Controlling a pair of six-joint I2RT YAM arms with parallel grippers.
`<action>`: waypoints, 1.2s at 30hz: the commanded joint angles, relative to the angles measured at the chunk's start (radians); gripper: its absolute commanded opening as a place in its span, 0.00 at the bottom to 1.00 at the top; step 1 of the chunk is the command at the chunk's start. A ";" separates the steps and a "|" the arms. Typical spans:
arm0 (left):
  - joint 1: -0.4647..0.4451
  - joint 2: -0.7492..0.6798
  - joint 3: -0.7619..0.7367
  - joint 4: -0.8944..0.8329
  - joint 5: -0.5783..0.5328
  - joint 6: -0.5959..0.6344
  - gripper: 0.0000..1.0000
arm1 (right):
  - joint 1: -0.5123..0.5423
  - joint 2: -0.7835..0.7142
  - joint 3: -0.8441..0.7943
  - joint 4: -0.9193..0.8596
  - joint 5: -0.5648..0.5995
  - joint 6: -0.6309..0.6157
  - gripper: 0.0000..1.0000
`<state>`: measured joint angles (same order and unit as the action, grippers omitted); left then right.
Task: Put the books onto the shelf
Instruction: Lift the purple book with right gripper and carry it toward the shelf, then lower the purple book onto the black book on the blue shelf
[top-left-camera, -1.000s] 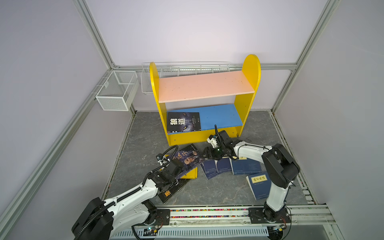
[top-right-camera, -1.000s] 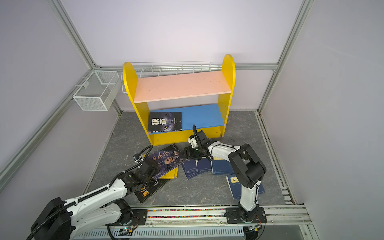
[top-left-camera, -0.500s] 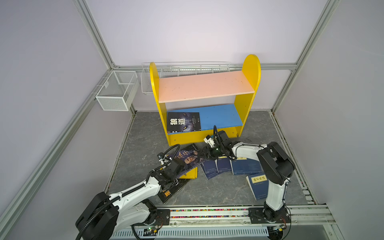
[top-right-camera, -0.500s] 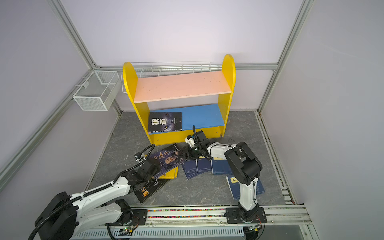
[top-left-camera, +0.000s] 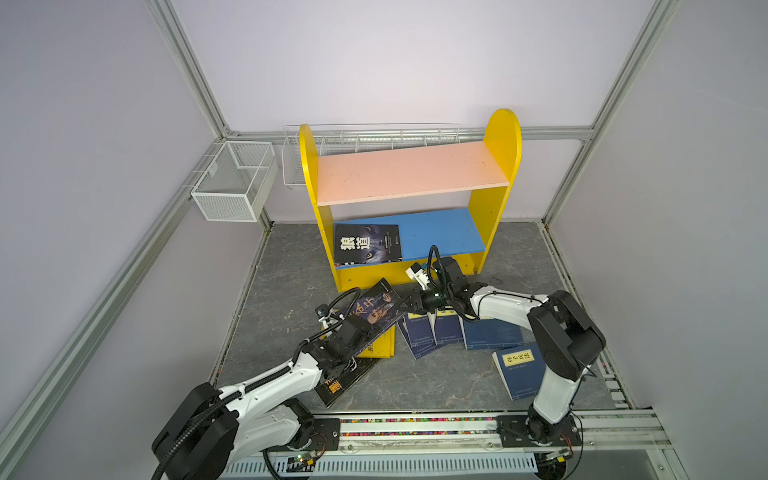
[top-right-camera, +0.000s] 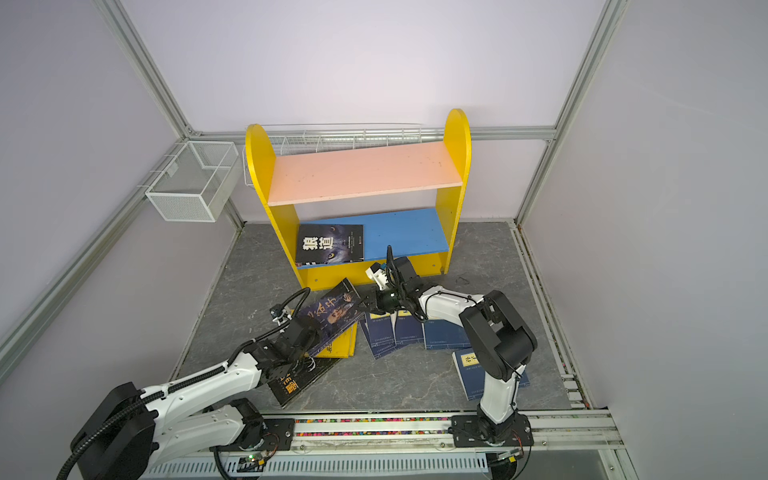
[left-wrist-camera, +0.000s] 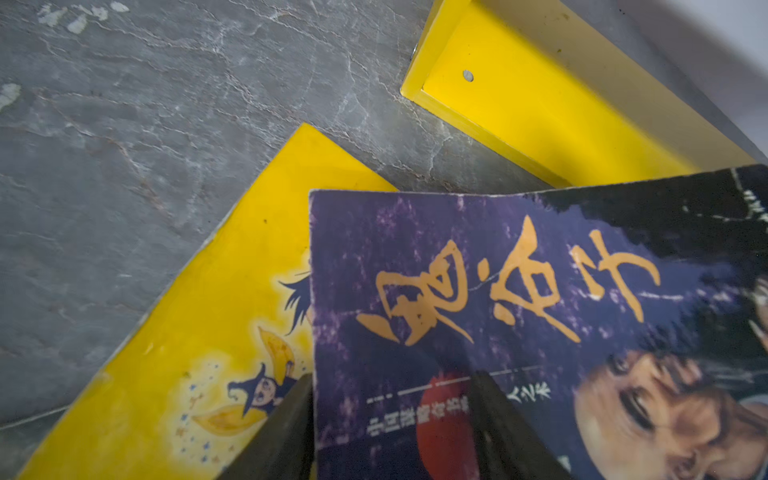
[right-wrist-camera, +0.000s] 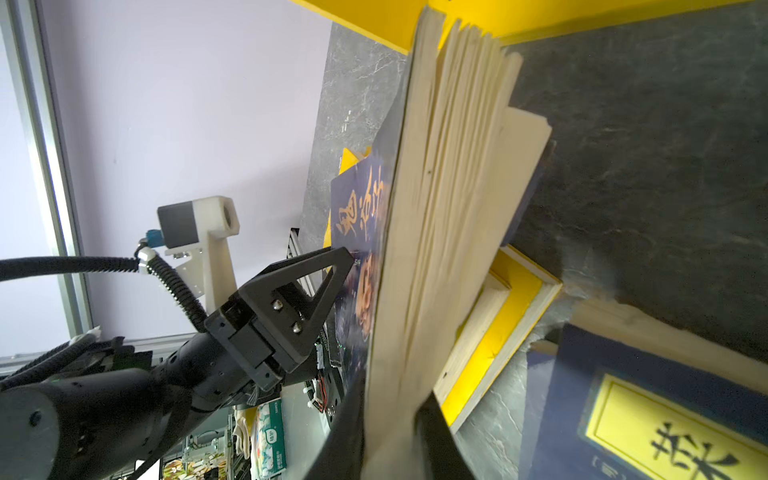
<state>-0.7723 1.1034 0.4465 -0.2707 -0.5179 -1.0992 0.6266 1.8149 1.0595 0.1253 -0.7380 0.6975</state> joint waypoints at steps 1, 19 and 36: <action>0.002 -0.018 -0.030 -0.047 0.031 -0.027 0.59 | 0.006 -0.055 -0.023 0.011 -0.015 -0.046 0.14; 0.002 -0.224 -0.098 -0.229 -0.111 -0.220 0.75 | -0.108 -0.456 -0.044 0.041 0.072 -0.091 0.07; 0.001 -0.129 -0.075 -0.180 -0.072 -0.165 0.78 | -0.125 -0.080 0.239 0.406 0.379 0.186 0.07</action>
<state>-0.7723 0.9401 0.3721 -0.4145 -0.6285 -1.2667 0.4885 1.7161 1.2282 0.3752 -0.3931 0.8177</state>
